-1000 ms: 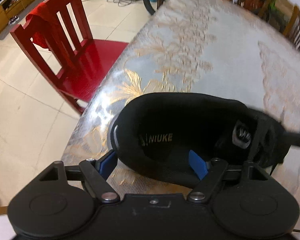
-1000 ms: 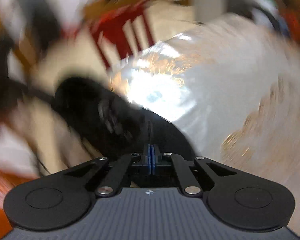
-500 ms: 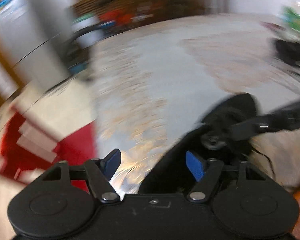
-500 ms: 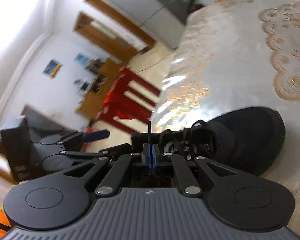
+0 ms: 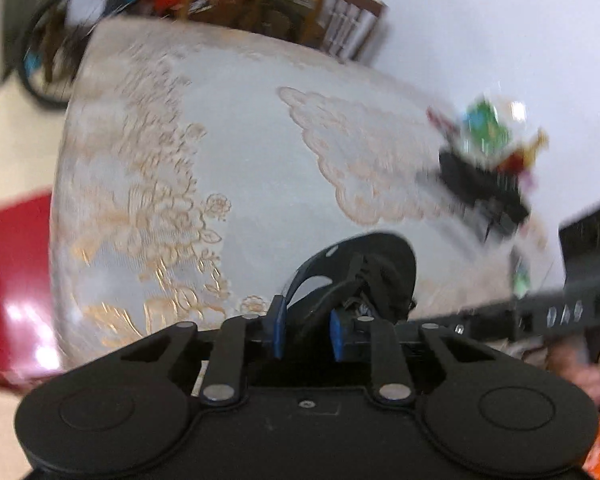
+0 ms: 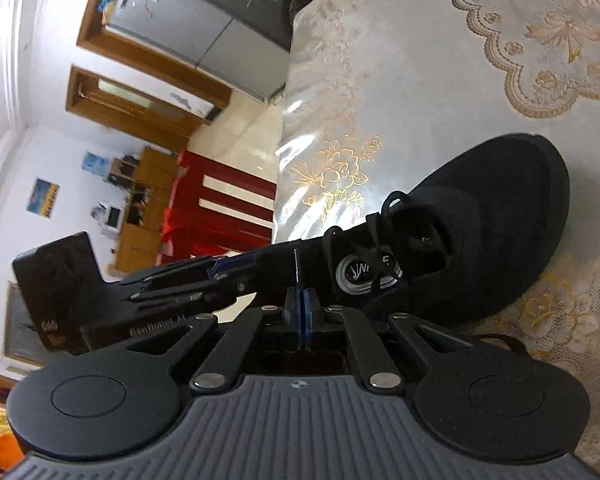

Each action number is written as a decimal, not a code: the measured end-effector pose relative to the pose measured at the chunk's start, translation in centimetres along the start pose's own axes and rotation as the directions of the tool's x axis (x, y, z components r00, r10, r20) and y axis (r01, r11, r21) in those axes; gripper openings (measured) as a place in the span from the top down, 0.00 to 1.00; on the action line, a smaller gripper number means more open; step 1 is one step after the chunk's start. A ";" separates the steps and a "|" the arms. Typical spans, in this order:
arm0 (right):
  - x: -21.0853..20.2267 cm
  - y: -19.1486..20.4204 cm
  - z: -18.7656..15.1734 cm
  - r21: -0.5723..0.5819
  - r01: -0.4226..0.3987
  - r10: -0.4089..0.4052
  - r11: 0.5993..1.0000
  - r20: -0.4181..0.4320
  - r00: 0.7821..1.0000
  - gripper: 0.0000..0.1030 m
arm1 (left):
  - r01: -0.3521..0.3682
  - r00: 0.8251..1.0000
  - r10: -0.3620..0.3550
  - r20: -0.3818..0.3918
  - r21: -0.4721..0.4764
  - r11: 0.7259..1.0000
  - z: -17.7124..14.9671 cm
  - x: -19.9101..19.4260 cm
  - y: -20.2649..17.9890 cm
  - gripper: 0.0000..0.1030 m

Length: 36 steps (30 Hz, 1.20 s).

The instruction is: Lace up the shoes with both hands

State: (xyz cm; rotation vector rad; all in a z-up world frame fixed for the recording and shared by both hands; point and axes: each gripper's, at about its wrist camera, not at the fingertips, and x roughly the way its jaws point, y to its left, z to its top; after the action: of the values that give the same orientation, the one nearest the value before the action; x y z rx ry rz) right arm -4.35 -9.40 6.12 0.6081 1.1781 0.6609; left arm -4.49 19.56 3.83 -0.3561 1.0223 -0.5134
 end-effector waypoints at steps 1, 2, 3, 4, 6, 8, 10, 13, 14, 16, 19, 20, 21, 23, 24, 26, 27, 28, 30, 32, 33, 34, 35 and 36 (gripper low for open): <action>0.0 0.4 0.1 -0.012 0.015 -0.015 1.000 -0.008 1.000 0.97 | 0.023 1.000 -0.022 0.012 -0.064 0.998 -0.1 0.0 0.6 0.79; 0.2 0.5 0.4 0.000 0.023 -0.023 1.000 -0.015 1.000 0.97 | 0.041 0.999 -0.038 0.024 -0.120 0.992 -0.3 0.2 1.3 0.78; 0.3 0.5 0.7 0.016 0.030 -0.030 0.999 -0.021 0.999 0.97 | 0.052 0.998 -0.046 0.039 -0.169 0.984 -0.5 0.3 1.9 0.77; 0.4 0.7 0.7 0.024 0.034 -0.033 0.999 -0.019 0.999 0.97 | 0.061 0.997 -0.051 0.051 -0.207 0.976 -0.5 0.3 2.4 0.77; 0.4 1.1 0.6 0.030 0.042 -0.042 0.999 -0.006 0.999 0.97 | 0.068 0.997 -0.053 0.063 -0.254 0.965 -0.2 0.2 2.9 0.76; 0.4 1.6 0.5 0.026 0.056 -0.056 0.998 0.013 0.998 0.97 | 0.062 0.997 -0.046 0.065 -0.273 0.960 0.0 0.3 3.1 0.75; 0.7 1.9 0.4 0.012 0.064 -0.065 0.998 0.031 0.997 0.97 | 0.055 0.997 -0.037 0.066 -0.288 0.956 0.2 0.3 3.3 0.72; 1.4 2.3 0.3 -0.007 0.082 -0.081 0.997 0.047 0.996 0.97 | 0.059 0.997 -0.041 0.065 -0.310 0.949 -0.1 0.1 3.7 0.71; 1.6 2.4 0.3 -0.011 0.089 -0.088 0.996 0.051 0.995 0.97 | 0.059 0.997 -0.040 0.065 -0.312 0.948 -0.1 0.1 3.8 0.71; 1.8 2.5 0.4 -0.017 0.092 -0.091 0.996 0.063 0.994 0.97 | 0.056 0.997 -0.038 0.066 -0.311 0.949 -0.1 0.1 3.9 0.71; 1.9 3.0 0.1 -0.067 0.113 -0.107 0.991 0.092 0.990 0.97 | 0.054 0.997 -0.036 0.064 -0.307 0.950 -0.2 -0.1 3.9 0.70; 1.8 3.2 -0.1 -0.084 0.127 -0.118 0.988 0.107 0.987 0.97 | 0.053 0.997 -0.035 0.064 -0.307 0.950 -0.3 -0.1 3.9 0.70; 2.0 3.4 -0.3 -0.092 0.133 -0.122 0.987 0.119 0.985 0.97 | 0.052 0.997 -0.034 0.064 -0.307 0.950 -0.3 -0.1 3.9 0.70; 2.1 3.6 -0.6 -0.095 0.139 -0.125 0.986 0.141 0.982 0.97 | 0.051 0.997 -0.033 0.063 -0.305 0.951 -0.3 -0.1 3.9 0.70; 2.1 3.6 -0.7 -0.099 0.141 -0.125 0.985 0.150 0.981 0.97 | 0.050 0.998 -0.033 0.062 -0.304 0.951 -0.3 -0.1 3.9 0.69; 2.3 3.8 -0.9 -0.111 0.145 -0.126 0.983 0.163 0.979 0.97 | 0.048 0.998 -0.032 0.057 -0.305 0.951 -0.4 0.0 4.0 0.68; 2.4 3.8 -1.0 -0.114 0.148 -0.127 0.982 0.170 0.977 0.97 | 0.047 0.998 -0.032 0.054 -0.307 0.951 -0.4 0.1 4.1 0.67; 2.5 3.9 -1.1 -0.118 0.150 -0.128 0.982 0.177 0.976 0.97 | 0.046 0.998 -0.031 0.053 -0.307 0.951 -0.4 0.1 4.1 0.67; 2.6 3.9 -1.1 -0.121 0.158 -0.134 0.980 0.189 0.973 0.97 | 0.042 0.998 -0.028 0.051 -0.303 0.952 -0.4 0.1 4.0 0.67; 2.4 3.8 -1.3 -0.115 0.164 -0.138 0.980 0.201 0.970 0.97 | 0.039 0.998 -0.025 0.050 -0.298 0.954 -0.5 0.1 3.9 0.67; 2.4 3.8 -1.4 -0.113 0.164 -0.139 0.980 0.204 0.969 0.97 | 0.037 0.998 -0.023 0.050 -0.297 0.954 -0.5 0.1 3.9 0.67; 2.4 3.8 -1.4 -0.112 0.164 -0.138 0.980 0.207 0.969 0.97 | 0.035 0.998 -0.022 0.050 -0.296 0.955 -0.5 0.2 3.9 0.67; 2.5 3.7 -1.4 -0.112 0.163 -0.137 0.980 0.211 0.968 0.97 | 0.034 0.999 -0.020 0.050 -0.295 0.955 -0.5 0.2 3.8 0.67; 2.5 3.6 -1.4 -0.112 0.162 -0.135 0.981 0.215 0.967 0.97 | 0.033 0.999 -0.019 0.050 -0.294 0.955 -0.5 0.2 3.8 0.67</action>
State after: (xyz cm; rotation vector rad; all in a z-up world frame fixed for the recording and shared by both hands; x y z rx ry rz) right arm -5.58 -4.98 6.84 0.4626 0.9687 0.5278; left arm -3.92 22.61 1.52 -0.6451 1.0513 -0.3731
